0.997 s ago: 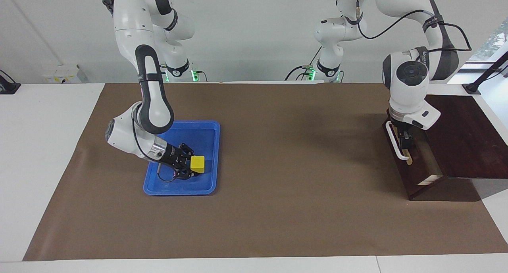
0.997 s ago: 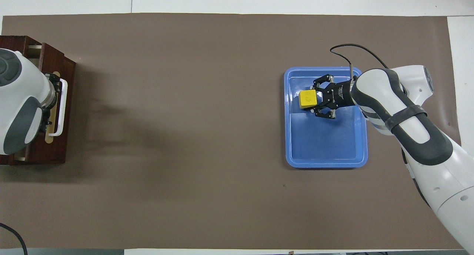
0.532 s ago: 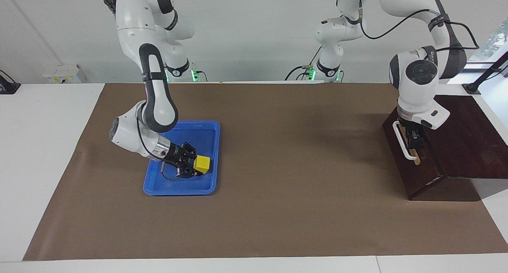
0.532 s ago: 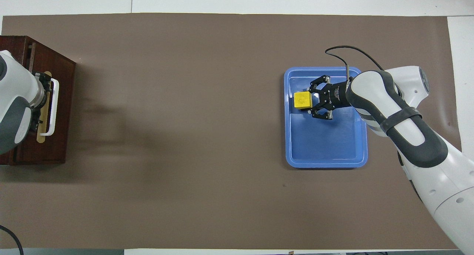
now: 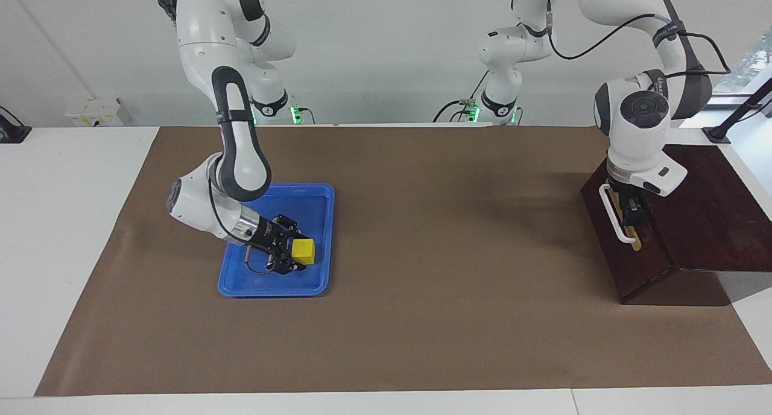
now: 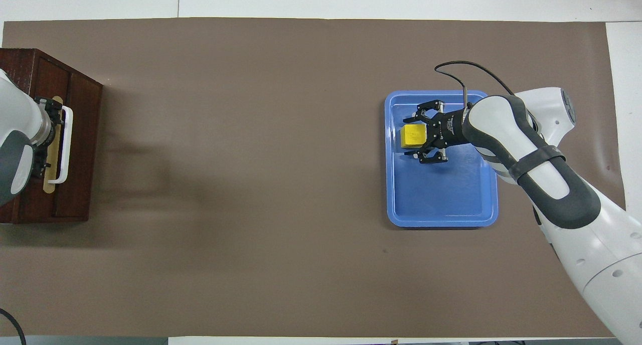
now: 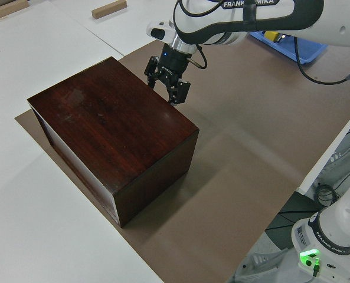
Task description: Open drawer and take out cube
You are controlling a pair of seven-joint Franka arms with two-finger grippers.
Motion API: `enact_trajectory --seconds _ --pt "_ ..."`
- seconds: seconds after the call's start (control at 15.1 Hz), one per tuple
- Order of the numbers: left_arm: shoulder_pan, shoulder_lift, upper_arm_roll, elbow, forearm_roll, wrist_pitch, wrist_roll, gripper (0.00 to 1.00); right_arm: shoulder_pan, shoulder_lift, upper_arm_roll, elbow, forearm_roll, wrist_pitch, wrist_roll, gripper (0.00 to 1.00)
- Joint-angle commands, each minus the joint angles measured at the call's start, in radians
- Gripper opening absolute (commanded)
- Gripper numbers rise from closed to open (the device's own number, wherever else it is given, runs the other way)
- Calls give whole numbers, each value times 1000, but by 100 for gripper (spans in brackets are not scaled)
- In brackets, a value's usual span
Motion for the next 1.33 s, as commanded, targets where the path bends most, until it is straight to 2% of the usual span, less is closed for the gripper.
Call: enact_trajectory --seconds 0.0,0.13,0.33,0.53,0.66,0.8,0.93,1.26 --pt "28 -12 -5 -16 21 23 28 100 -5 -30 -2 52 -40 -86 83 88" --pt "28 -12 -4 -10 21 21 28 100 -5 -57 -2 95 -104 -141 144 99" --pt "12 -13 -13 7 1 4 26 100 -15 -125 -2 167 -204 -243 206 100" --pt "-67 -13 -16 87 -130 -55 31 100 -21 -217 -2 203 -313 -292 198 100" --pt "-101 -27 -22 137 -225 -91 63 100 -22 -239 -2 273 -418 -385 163 100" --pt "-106 -68 -36 177 -340 -155 174 100 -19 -260 -1 327 -533 -462 19 100" --pt "-107 -102 -48 217 -430 -210 297 100 -22 -309 -2 330 -615 -485 -180 100" --pt "-124 -186 -88 216 -459 -332 592 100 -59 -403 -2 329 -787 -556 -720 100"
